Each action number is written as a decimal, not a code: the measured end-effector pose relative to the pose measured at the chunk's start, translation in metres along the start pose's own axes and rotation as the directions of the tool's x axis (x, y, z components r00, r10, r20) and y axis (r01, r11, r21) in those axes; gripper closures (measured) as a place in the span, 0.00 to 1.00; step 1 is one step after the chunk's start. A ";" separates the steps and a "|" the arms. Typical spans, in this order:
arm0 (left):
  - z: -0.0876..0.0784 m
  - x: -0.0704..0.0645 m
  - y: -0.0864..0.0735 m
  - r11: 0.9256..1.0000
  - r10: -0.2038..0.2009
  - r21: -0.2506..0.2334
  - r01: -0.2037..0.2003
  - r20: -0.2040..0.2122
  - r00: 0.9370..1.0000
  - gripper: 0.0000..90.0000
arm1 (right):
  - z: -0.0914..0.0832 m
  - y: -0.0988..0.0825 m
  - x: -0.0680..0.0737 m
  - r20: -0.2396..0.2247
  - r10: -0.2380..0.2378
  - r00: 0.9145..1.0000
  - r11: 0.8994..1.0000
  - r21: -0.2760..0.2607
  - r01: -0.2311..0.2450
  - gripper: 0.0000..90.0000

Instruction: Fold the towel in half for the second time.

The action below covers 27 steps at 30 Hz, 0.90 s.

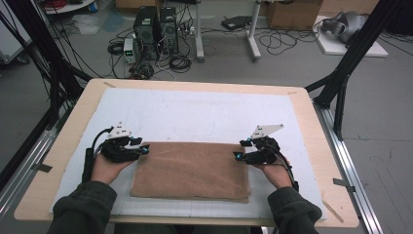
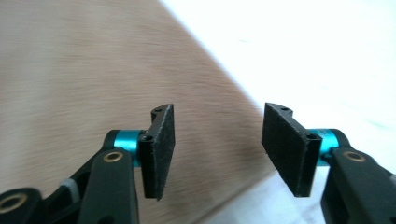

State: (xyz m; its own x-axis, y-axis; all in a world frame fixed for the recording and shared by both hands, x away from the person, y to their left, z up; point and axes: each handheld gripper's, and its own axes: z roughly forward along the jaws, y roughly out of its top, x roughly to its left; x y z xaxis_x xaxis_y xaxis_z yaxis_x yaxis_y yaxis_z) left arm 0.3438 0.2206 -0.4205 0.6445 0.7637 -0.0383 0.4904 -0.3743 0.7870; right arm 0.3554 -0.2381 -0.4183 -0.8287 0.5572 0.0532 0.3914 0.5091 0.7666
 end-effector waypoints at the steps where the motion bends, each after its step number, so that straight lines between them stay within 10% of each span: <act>1: 0.008 0.002 0.000 1.000 -0.002 0.030 0.002 -0.001 1.000 0.58 | 0.004 -0.002 -0.005 0.014 0.011 1.000 1.000 0.006 -0.011 0.48; 5: 0.024 0.011 -0.003 0.997 -0.058 0.058 0.056 0.023 0.998 0.67 | 0.019 -0.010 -0.019 -0.007 0.079 0.997 0.996 0.037 -0.079 0.45; 8: 0.024 0.009 0.001 0.998 -0.037 0.056 0.036 0.010 0.999 0.89 | 0.024 -0.012 -0.021 -0.091 0.083 0.992 0.996 0.033 -0.080 0.78; 11: 0.022 0.010 0.009 0.998 -0.060 0.003 0.060 -0.016 0.998 0.91 | 0.017 -0.004 -0.023 -0.081 0.032 0.996 0.999 0.028 -0.030 0.87; 22: 0.034 0.032 0.059 0.991 -0.100 -0.101 0.090 -0.095 0.990 0.90 | 0.007 0.047 -0.067 0.034 0.036 0.999 0.999 -0.013 -0.036 0.86; 27: 0.037 0.037 0.057 0.993 -0.103 -0.075 0.095 -0.103 0.989 0.72 | 0.019 0.045 -0.073 0.021 0.114 0.993 0.993 -0.017 -0.113 0.66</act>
State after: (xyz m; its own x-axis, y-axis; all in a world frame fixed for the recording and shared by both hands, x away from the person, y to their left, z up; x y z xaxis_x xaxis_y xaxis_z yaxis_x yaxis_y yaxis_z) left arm 0.4169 0.2080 -0.3996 0.5265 0.8483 -0.0554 0.5044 -0.2593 0.8236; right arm 0.4413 -0.2437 -0.3997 -0.7702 0.6252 0.1264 0.4758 0.4312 0.7666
